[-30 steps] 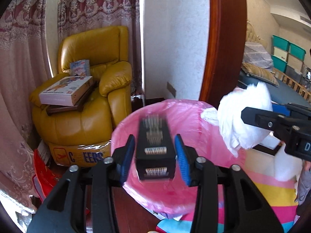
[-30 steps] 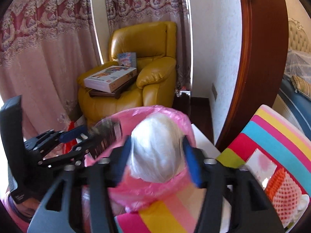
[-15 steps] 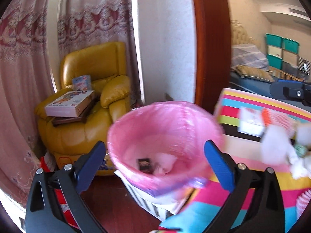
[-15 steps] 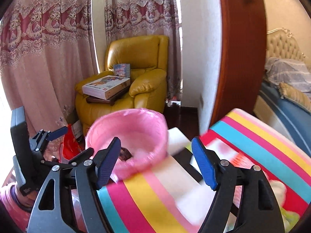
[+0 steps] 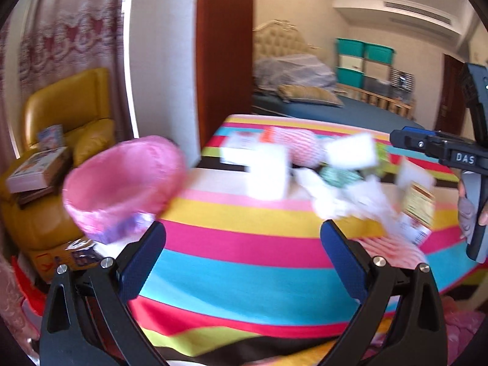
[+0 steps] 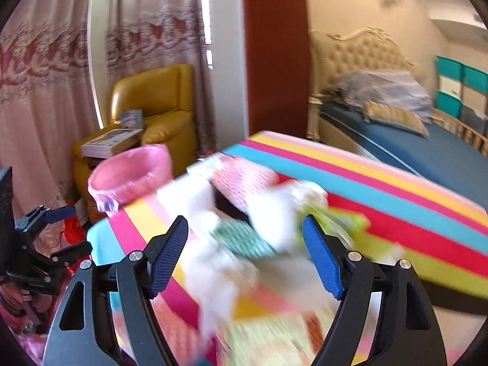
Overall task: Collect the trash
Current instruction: 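Move both tools back over the table toward the remaining trash, then grasp the pink foam fruit net with left tool while right tool grasps cream medicine box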
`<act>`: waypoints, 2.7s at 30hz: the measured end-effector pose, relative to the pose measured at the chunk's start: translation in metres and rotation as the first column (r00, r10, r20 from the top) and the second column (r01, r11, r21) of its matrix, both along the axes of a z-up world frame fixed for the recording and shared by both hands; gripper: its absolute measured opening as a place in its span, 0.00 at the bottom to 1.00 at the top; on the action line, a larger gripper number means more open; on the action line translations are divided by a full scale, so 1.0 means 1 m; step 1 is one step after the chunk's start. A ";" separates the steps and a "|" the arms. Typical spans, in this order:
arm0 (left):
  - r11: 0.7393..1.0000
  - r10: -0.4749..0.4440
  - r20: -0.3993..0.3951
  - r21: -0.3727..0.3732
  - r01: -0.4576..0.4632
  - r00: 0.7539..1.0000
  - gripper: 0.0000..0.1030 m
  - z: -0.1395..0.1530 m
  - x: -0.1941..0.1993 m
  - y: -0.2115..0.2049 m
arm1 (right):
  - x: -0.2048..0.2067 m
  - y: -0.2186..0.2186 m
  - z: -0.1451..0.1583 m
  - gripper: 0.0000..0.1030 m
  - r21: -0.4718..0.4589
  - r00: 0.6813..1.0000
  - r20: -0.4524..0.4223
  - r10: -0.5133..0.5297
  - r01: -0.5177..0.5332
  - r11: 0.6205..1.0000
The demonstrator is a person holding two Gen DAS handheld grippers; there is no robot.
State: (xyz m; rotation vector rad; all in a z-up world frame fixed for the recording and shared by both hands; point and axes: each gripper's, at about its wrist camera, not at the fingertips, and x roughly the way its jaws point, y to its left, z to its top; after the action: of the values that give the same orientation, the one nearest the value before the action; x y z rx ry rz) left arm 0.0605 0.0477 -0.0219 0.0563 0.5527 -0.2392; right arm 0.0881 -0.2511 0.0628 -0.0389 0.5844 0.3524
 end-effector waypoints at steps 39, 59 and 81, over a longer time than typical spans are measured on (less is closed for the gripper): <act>0.947 -0.287 -0.097 0.119 0.297 0.953 0.37 -0.054 -0.006 -0.086 | -0.066 -0.019 -0.084 0.82 -0.091 0.986 -0.147 -0.081 0.068 0.994; 0.990 -0.099 -0.105 0.088 0.108 0.990 0.62 -0.052 0.022 -0.027 | -0.020 -0.044 -0.075 0.82 0.110 0.968 -0.225 -0.111 0.138 0.984; 0.997 -0.081 0.000 0.005 0.081 0.997 0.95 -0.031 0.021 -0.021 | 0.006 0.013 -0.075 0.82 0.033 0.726 -0.371 -0.579 0.633 0.773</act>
State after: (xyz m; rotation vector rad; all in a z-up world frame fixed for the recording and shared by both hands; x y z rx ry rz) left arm 0.0815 0.0265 -0.0529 0.0834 0.5510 -0.3166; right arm 0.0939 -0.2383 -0.0118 0.3752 0.8758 -0.2556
